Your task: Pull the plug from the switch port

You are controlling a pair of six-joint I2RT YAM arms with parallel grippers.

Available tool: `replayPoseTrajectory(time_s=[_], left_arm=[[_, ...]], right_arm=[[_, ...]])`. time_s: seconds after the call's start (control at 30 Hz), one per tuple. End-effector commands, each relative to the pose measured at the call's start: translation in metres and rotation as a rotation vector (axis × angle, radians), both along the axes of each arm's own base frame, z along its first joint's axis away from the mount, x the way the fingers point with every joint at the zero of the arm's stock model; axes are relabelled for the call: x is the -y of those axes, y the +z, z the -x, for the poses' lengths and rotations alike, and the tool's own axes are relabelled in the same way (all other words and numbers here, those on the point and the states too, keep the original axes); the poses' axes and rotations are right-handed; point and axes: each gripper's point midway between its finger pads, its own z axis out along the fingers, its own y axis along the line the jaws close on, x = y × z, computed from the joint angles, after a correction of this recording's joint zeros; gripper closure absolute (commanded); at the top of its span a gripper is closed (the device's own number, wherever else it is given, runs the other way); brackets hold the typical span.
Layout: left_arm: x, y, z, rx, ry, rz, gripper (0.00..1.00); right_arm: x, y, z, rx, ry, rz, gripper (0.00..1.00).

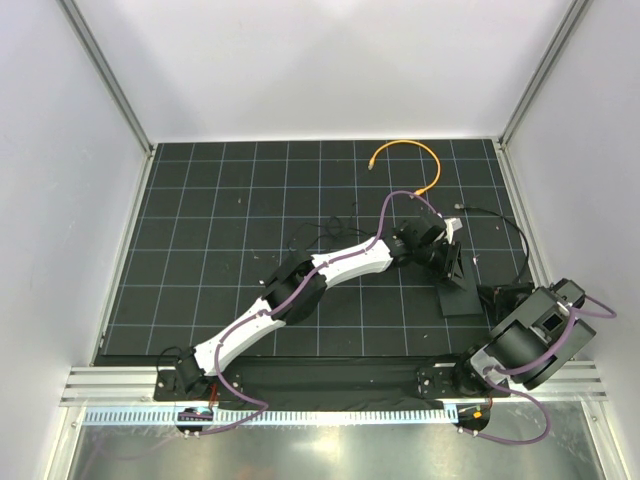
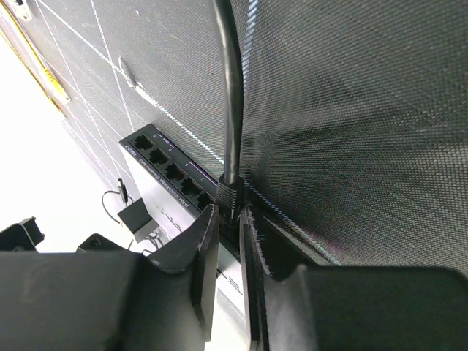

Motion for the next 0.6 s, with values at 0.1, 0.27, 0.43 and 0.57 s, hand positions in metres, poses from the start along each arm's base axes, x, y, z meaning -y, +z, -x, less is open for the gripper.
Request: replayPoseTrajectory(time_s=[0.1, 0.27, 0.43, 0.57], left_arm=[[-0.002, -0.018, 0.003, -0.012, -0.014, -0.022, 0.59], [-0.009, -0.029, 0.003, -0.022, 0.001, -0.060, 0.60], [-0.016, -0.039, 0.006, -0.035, 0.004, -0.099, 0.60], [-0.025, -0.056, 0.007, -0.058, 0.017, -0.161, 0.60]], right_arm=[[0.008, -0.005, -0.001, -0.025, 0.004, 0.052, 0.89], [0.010, -0.007, 0.003, -0.011, -0.044, 0.107, 0.99], [0.019, -0.007, 0.005, -0.013, -0.080, 0.183, 0.99], [0.028, -0.004, 0.005, -0.018, -0.096, 0.223, 0.99]])
